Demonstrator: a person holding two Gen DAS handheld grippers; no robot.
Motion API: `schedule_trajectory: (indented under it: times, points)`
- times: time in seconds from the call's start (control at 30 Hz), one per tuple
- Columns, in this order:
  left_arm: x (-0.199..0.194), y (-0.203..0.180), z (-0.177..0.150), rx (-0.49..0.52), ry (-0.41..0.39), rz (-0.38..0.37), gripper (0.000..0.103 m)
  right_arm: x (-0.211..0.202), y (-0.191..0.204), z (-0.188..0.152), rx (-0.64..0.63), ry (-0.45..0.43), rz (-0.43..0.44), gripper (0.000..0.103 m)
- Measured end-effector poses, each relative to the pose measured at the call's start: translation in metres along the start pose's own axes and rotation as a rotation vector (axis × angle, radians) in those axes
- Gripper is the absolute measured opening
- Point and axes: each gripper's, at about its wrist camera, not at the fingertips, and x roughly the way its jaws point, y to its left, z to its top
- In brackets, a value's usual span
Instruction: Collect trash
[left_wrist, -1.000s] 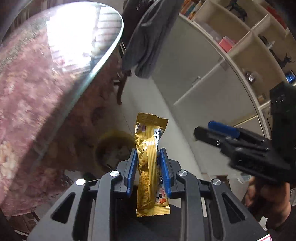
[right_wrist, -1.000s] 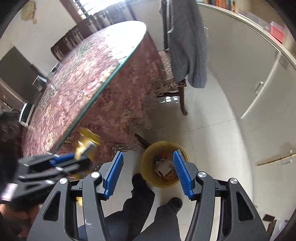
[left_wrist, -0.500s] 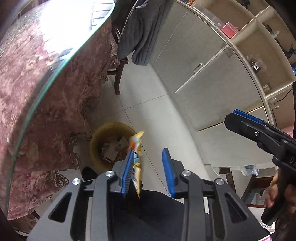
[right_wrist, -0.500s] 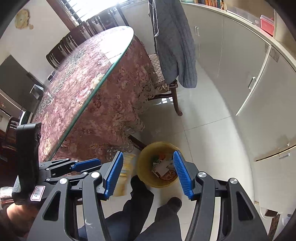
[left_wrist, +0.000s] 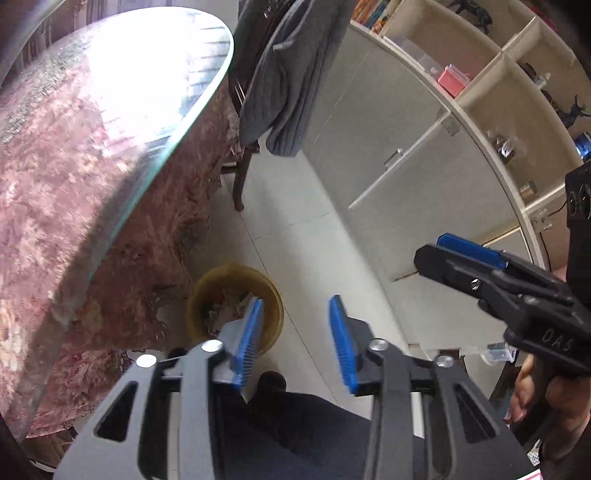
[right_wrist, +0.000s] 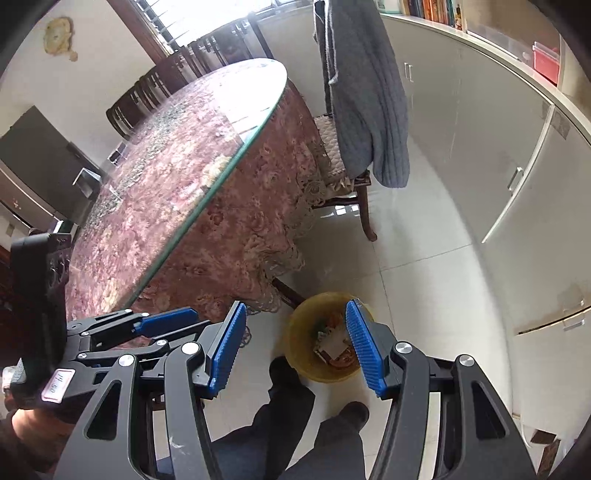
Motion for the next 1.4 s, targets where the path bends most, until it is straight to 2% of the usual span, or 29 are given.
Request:
schedule_trajectory:
  times: [0.17,0.2,0.23,0.37,0.4,0.47,0.6,0.7,0.83,0.97,1.13,1.27,1.4]
  points:
    - [-0.031,-0.001,0.009,-0.003,-0.074,0.022,0.054,-0.013,0.012,0.008,-0.019,-0.037,0.015,0.061]
    - [-0.037,-0.001,0.011,-0.008,-0.088,0.029,0.058,-0.016,0.016,0.010,-0.027,-0.046,0.015,0.061]
    - [-0.044,-0.001,0.013,-0.015,-0.100,0.036,0.067,-0.021,0.021,0.013,-0.045,-0.060,0.014,0.065]
    - [-0.075,0.002,0.019,-0.052,-0.178,0.090,0.083,-0.040,0.040,0.025,-0.088,-0.122,0.027,0.072]
    - [-0.082,0.004,0.021,-0.064,-0.193,0.105,0.090,-0.045,0.044,0.029,-0.100,-0.140,0.028,0.076]
    - [-0.097,0.009,0.023,-0.081,-0.219,0.129,0.099,-0.054,0.053,0.034,-0.122,-0.173,0.031,0.078]
    - [-0.119,0.010,0.029,-0.046,-0.259,0.224,0.099,-0.066,0.071,0.043,-0.165,-0.219,0.041,0.079]
    - [-0.129,0.009,0.029,-0.008,-0.299,0.335,0.099,-0.067,0.078,0.048,-0.178,-0.224,0.053,0.079]
    - [-0.131,0.021,0.031,-0.015,-0.269,0.329,0.099,-0.064,0.088,0.051,-0.193,-0.219,0.059,0.079]
    - [-0.130,0.028,0.032,-0.025,-0.251,0.392,0.099,-0.060,0.096,0.055,-0.199,-0.216,0.055,0.079]
    - [-0.136,0.038,0.031,-0.087,-0.294,0.487,0.099,-0.057,0.100,0.060,-0.196,-0.216,0.052,0.079]
    - [-0.143,0.043,0.033,-0.072,-0.323,0.457,0.099,-0.052,0.101,0.063,-0.190,-0.207,0.054,0.079]
    - [-0.145,0.041,0.037,-0.055,-0.340,0.484,0.099,-0.049,0.102,0.066,-0.186,-0.200,0.058,0.079]
